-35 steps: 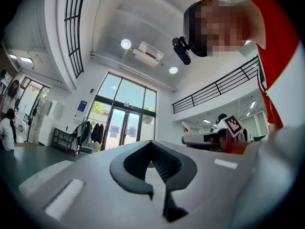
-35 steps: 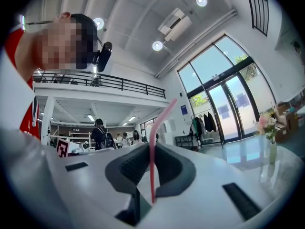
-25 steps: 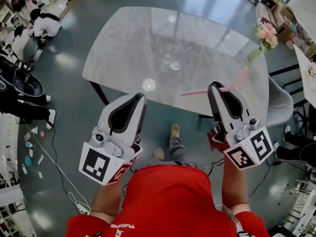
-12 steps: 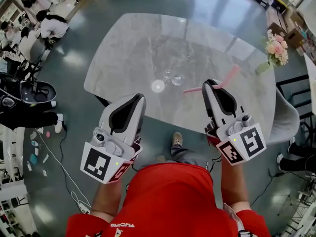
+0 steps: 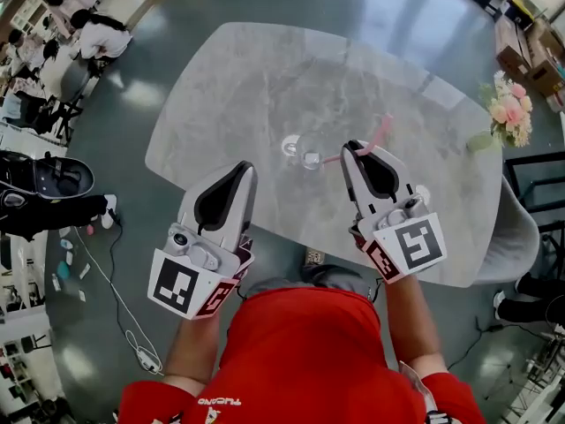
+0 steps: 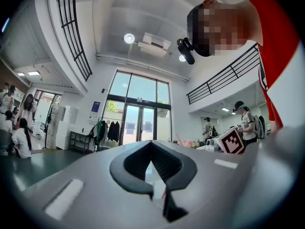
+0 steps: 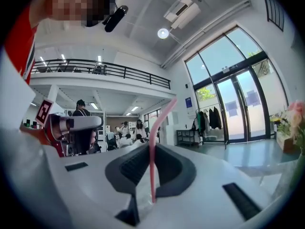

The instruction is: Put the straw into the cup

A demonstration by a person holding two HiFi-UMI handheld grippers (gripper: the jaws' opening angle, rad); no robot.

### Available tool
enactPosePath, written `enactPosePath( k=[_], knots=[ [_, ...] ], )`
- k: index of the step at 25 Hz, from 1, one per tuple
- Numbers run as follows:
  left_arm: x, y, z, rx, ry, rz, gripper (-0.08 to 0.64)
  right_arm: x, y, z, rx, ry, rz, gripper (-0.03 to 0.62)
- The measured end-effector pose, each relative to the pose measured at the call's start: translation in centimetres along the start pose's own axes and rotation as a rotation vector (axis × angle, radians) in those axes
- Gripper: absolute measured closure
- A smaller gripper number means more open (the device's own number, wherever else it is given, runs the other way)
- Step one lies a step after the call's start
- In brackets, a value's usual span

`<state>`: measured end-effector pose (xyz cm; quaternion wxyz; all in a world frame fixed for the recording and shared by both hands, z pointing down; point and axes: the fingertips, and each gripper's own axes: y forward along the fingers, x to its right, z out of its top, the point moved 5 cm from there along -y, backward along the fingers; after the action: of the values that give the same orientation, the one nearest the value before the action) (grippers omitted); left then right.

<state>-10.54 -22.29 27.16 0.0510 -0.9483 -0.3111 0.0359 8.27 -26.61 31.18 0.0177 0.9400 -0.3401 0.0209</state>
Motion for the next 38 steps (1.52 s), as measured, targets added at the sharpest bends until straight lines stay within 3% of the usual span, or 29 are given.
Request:
enactPosePath(
  k=[17, 30, 38],
  knots=[
    [-2.9, 4.0, -6.9, -0.053, -0.035, 0.068, 0.554, 2.9, 6.1, -9.5, -0.146, 0.069, -0.022, 0.566],
    [-5.1, 4.0, -9.0, -0.089, -0.06, 0.029, 0.554, 1.9, 8.8, -12.5, -0.25, 0.093, -0.036, 0.566],
    [-5.8, 3.6, -9.3, -0.09, -0.078, 0.028, 0.554, 2.4, 9.2, -13.9, -0.367, 0.021, -0.06, 0.552]
  ],
)
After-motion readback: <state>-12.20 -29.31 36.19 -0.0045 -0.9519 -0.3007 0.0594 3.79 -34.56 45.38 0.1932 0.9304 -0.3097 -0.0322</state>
